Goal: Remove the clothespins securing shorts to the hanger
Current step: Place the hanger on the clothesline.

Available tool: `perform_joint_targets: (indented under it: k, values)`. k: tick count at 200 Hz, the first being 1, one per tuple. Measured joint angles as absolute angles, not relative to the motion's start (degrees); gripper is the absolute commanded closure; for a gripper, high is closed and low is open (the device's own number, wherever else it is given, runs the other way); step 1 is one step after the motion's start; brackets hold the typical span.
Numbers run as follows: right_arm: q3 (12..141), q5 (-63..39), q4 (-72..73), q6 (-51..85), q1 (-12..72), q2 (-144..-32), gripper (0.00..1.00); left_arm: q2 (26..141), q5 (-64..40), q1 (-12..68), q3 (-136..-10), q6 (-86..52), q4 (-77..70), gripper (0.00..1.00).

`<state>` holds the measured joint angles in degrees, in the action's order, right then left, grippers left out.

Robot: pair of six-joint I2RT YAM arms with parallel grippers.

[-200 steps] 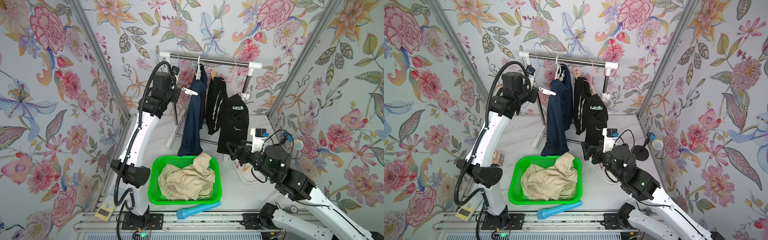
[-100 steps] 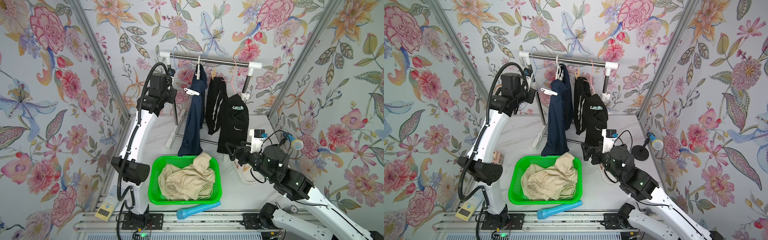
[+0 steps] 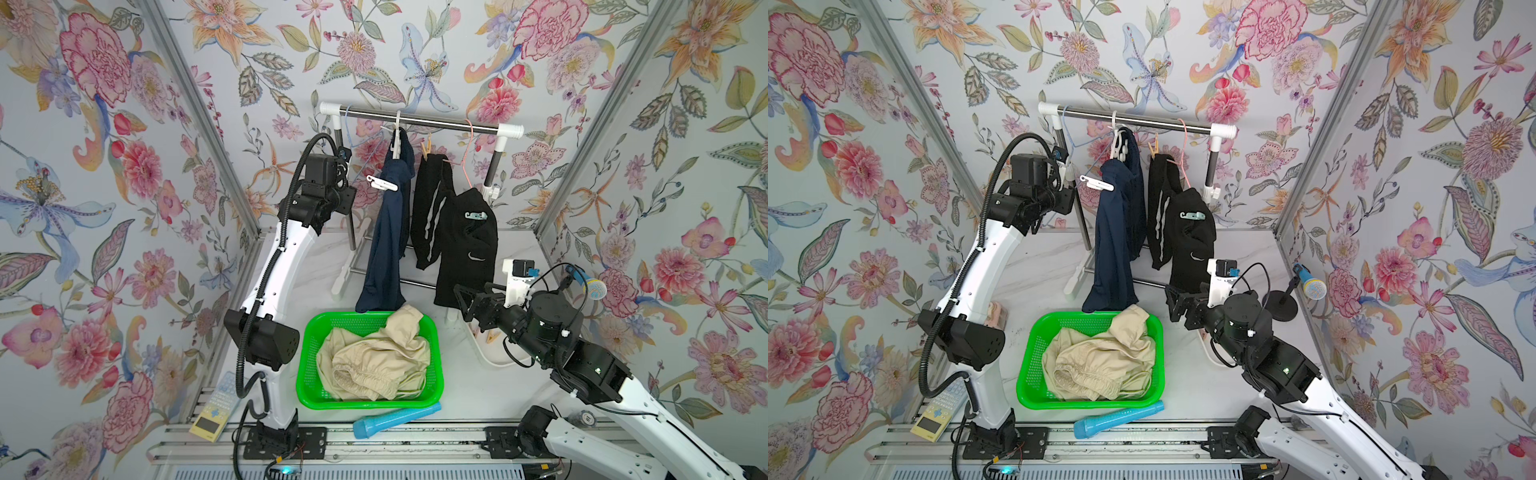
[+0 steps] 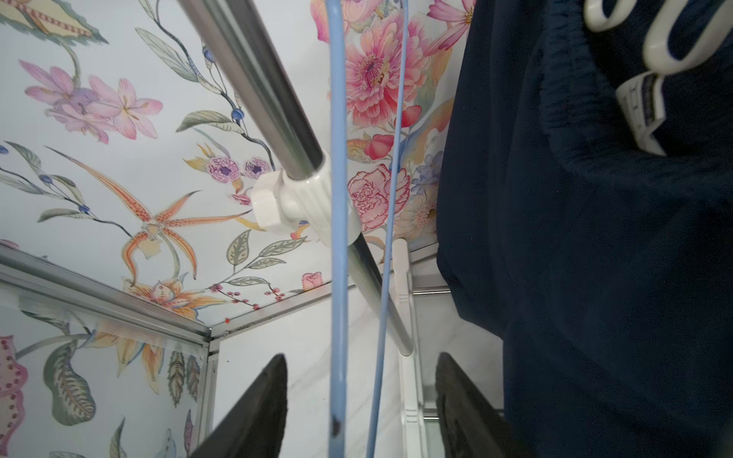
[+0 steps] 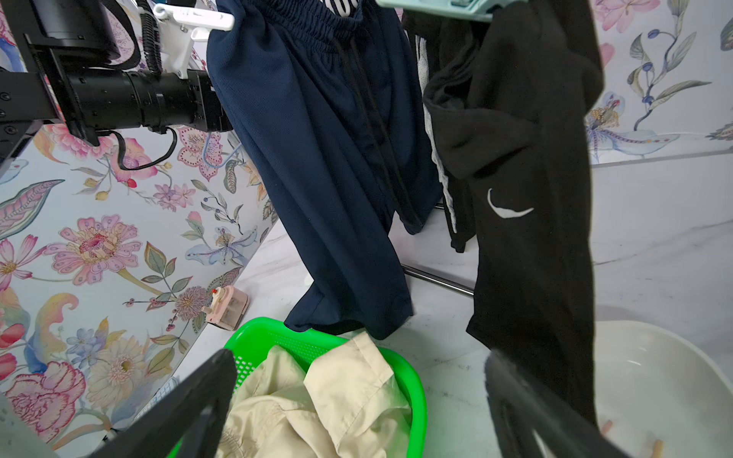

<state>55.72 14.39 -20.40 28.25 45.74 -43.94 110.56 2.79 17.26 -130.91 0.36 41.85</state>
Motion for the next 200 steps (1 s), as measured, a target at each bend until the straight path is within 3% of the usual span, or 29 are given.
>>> perform_joint_targets:
  k: [45, 88, 102, 133, 155, 200]
  values:
    - [57.01, 16.21, -22.5, 27.49, 45.78, -47.44, 0.01, 98.28, 2.76, 17.26, -120.44, -1.61, 38.83, 0.02]
    - [57.1, 19.7, -24.16, 26.79, 45.76, -49.43, 0.01, 79.05, 1.78, 17.26, -107.53, -5.52, 31.62, 0.01]
    - [57.12, 20.53, -24.86, 26.74, 45.65, -50.11, 0.01, 75.16, 1.43, 17.26, -106.76, -7.29, 29.71, 0.04]
    - [57.12, 22.11, -26.44, 26.76, 45.58, -51.35, 0.01, 73.63, -0.03, 17.98, -109.58, -10.94, 27.29, 0.21]
    - [57.12, 22.81, -27.05, 26.79, 45.54, -51.9, 0.01, 78.63, 0.43, 21.54, -116.75, -11.6, 27.4, 0.23]
    - [57.1, 23.03, -28.53, 27.0, 45.54, -53.12, 0.01, 95.72, 0.36, 26.65, -134.08, -11.22, 30.55, 0.37]
